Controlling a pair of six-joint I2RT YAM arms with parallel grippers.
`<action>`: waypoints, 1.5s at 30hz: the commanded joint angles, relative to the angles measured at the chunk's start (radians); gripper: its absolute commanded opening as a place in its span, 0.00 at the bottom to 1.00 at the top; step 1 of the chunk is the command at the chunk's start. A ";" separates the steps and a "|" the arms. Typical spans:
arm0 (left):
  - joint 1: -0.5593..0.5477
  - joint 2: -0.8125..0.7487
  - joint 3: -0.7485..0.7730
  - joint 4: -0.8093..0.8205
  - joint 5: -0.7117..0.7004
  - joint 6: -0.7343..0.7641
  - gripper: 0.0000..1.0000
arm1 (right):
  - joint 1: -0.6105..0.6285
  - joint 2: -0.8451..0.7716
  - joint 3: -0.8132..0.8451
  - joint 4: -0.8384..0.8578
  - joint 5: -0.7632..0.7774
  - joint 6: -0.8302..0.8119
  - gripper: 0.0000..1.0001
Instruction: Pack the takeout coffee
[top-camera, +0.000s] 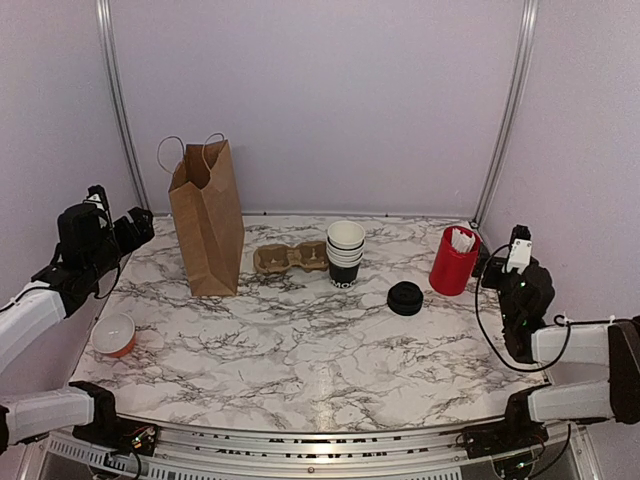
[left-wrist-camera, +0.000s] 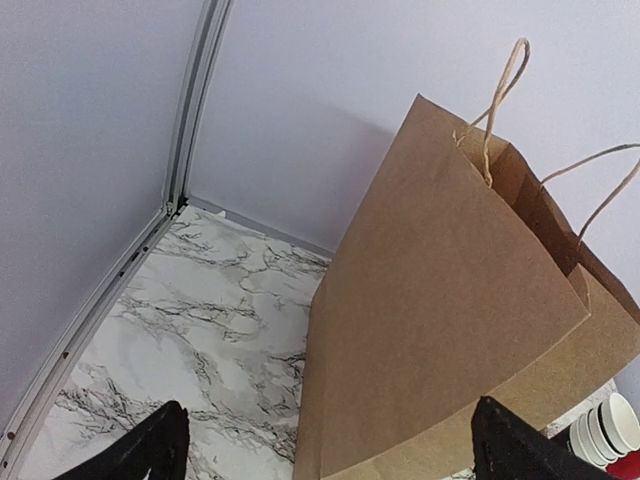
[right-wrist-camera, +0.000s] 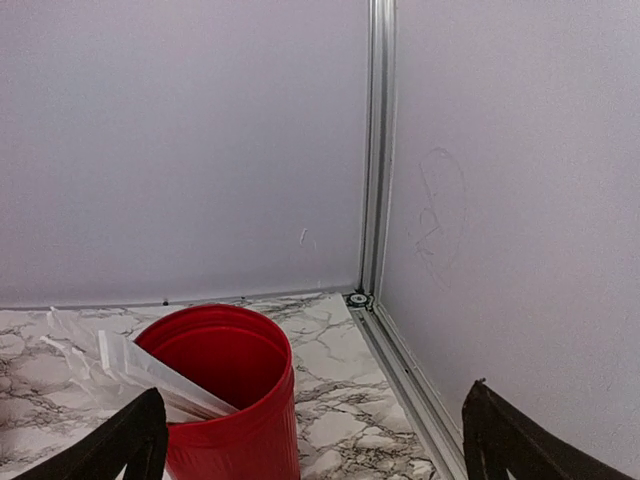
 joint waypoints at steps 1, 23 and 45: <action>0.032 -0.065 0.040 -0.149 -0.071 -0.075 0.99 | 0.009 -0.047 0.082 -0.213 0.076 0.074 1.00; -0.061 0.077 0.321 -0.332 -0.045 -0.045 0.99 | 0.000 -0.100 0.112 -0.382 0.404 0.341 1.00; -0.122 -0.073 0.066 -0.285 0.052 -0.095 0.99 | 0.485 -0.153 0.659 -1.185 0.401 0.249 0.94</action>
